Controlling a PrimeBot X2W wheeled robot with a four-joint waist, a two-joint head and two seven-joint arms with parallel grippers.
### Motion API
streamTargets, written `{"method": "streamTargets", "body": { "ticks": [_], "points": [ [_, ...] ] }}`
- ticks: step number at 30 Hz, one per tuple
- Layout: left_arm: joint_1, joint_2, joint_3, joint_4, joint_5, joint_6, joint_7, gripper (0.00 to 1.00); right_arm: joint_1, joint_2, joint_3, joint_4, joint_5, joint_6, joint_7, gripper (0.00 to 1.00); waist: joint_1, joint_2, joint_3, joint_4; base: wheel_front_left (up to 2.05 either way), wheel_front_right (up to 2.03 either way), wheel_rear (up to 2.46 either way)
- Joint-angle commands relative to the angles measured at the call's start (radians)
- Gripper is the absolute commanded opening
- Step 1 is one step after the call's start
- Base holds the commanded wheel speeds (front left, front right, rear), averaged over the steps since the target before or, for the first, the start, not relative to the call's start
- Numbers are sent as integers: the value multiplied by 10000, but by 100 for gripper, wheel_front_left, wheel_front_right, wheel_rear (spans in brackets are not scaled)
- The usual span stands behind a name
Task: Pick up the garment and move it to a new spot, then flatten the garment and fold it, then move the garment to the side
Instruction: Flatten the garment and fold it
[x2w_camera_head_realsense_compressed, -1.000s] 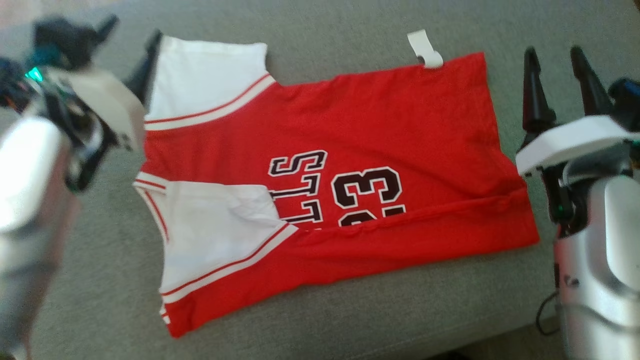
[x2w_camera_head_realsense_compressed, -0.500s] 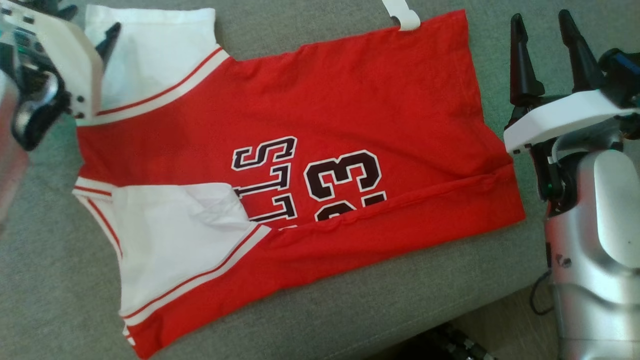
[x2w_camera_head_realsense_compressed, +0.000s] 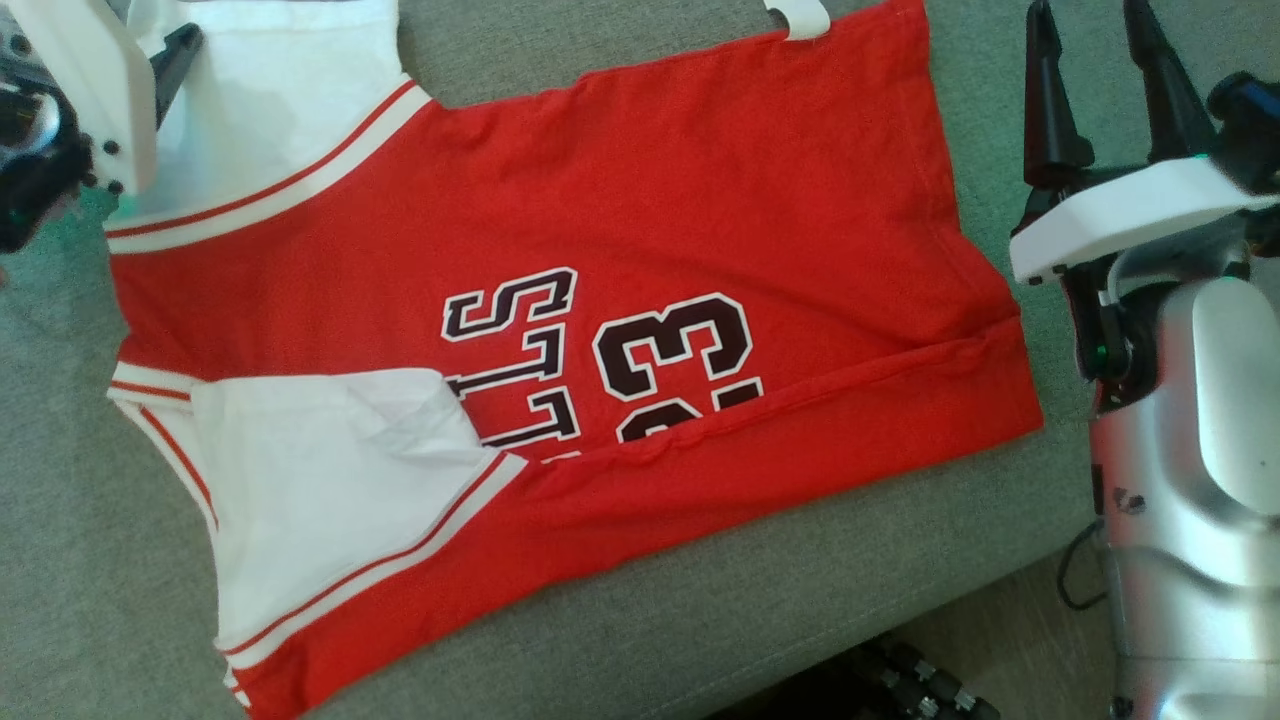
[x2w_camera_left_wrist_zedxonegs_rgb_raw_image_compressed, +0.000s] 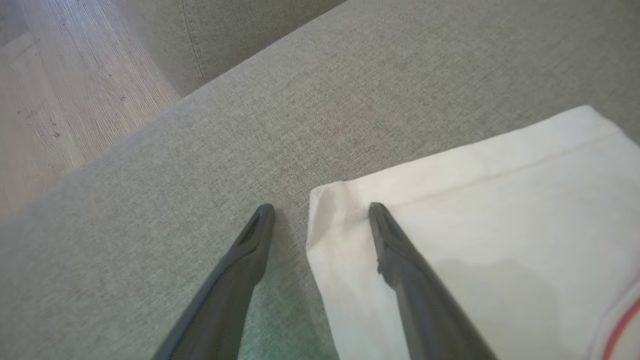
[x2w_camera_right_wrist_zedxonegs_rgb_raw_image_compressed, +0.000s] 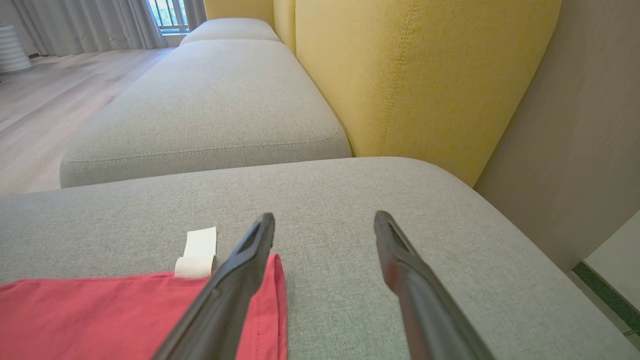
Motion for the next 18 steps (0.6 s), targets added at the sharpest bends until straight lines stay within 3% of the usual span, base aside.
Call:
{"method": "streamTargets", "body": {
  "ticks": [1,7,8,9,13,18],
  "points": [
    [-256,473,141,-63,-83,18,266,100,-218,-33,119,-327,86,67,-91,100,0,0,-1,-13,0,0,0],
    [-306,563,-92,78,-1023,18,1448,98,-328,-33,100,-403,105,67,-149,100,0,0,33,-29,0,0,0],
    [-327,575,-128,26,-1115,18,1524,14,-333,-33,88,-414,100,67,-154,100,0,0,31,-20,0,0,0],
    [-352,591,-138,-12,-1179,18,1507,0,-333,-33,74,-424,91,67,-157,100,0,0,26,-6,0,0,0],
    [-485,553,-150,-94,-1077,18,771,0,-311,-32,-5,-430,-22,67,-154,100,0,0,-99,162,0,0,0],
    [-595,195,-37,-202,-641,18,-1304,0,-336,-81,-37,-370,264,67,73,100,0,0,-490,613,0,0,0]
  ]
}}
